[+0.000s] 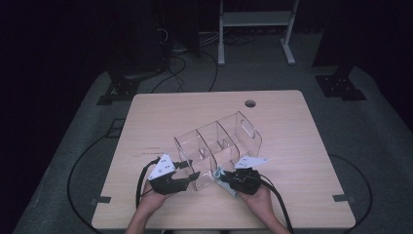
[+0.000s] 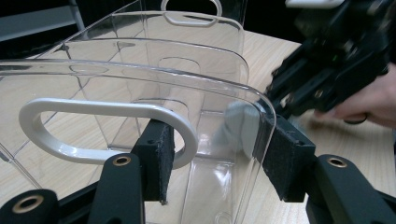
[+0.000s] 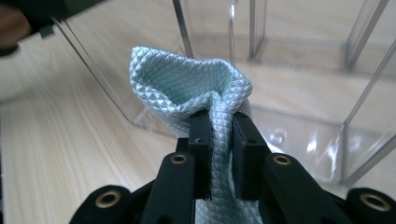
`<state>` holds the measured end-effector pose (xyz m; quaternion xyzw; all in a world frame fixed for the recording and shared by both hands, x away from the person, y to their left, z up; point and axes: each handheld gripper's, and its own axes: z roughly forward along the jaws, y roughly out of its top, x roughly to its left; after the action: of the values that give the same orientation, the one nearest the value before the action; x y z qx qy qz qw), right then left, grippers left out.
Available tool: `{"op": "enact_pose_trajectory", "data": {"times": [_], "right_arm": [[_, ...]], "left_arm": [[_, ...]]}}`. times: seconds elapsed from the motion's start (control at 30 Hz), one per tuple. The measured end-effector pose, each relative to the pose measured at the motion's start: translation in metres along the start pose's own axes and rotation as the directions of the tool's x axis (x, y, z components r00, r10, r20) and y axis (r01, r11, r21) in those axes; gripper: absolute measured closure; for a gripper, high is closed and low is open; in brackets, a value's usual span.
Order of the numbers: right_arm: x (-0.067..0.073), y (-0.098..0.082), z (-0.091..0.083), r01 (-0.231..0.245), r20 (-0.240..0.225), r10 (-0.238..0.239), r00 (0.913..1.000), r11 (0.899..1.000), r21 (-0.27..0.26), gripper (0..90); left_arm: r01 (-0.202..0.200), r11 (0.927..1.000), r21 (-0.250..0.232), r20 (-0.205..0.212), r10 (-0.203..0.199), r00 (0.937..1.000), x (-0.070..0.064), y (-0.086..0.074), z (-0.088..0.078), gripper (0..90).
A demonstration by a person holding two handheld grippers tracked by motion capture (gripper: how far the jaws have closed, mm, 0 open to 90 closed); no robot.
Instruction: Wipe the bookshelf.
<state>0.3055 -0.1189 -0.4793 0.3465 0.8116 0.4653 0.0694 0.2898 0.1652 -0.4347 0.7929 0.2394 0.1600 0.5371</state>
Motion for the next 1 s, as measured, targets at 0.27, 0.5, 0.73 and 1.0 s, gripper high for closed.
{"op": "enact_pose_trajectory", "data": {"times": [0.27, 0.5, 0.73, 1.0], "right_arm": [[-0.006, 0.001, -0.008, -0.019, -0.011, 0.018, 0.9998, 1.0, -0.013, 79.4], [-0.014, 0.007, -0.043, -0.035, 0.01, 0.036, 0.9993, 0.995, -0.094, 79.4], [-0.024, 0.009, -0.063, -0.041, 0.053, 0.049, 0.9974, 0.989, -0.141, 79.4], [-0.032, 0.008, -0.066, -0.059, 0.075, 0.071, 0.9947, 0.987, -0.149, 79.4]], "left_arm": [[0.004, 1.0, 0.008, -0.026, -0.004, 0.9997, 0.001, 0.0, -0.001, 44.0], [0.001, 0.9999, 0.012, -0.062, -0.001, 0.9981, 0.002, 0.001, -0.002, 44.7], [0.013, 0.9999, 0.006, -0.113, -0.012, 0.9935, 0.003, 0.001, -0.003, 47.4], [0.009, 0.9999, 0.012, -0.124, -0.008, 0.9923, 0.003, 0.002, -0.003, 49.4]]}}
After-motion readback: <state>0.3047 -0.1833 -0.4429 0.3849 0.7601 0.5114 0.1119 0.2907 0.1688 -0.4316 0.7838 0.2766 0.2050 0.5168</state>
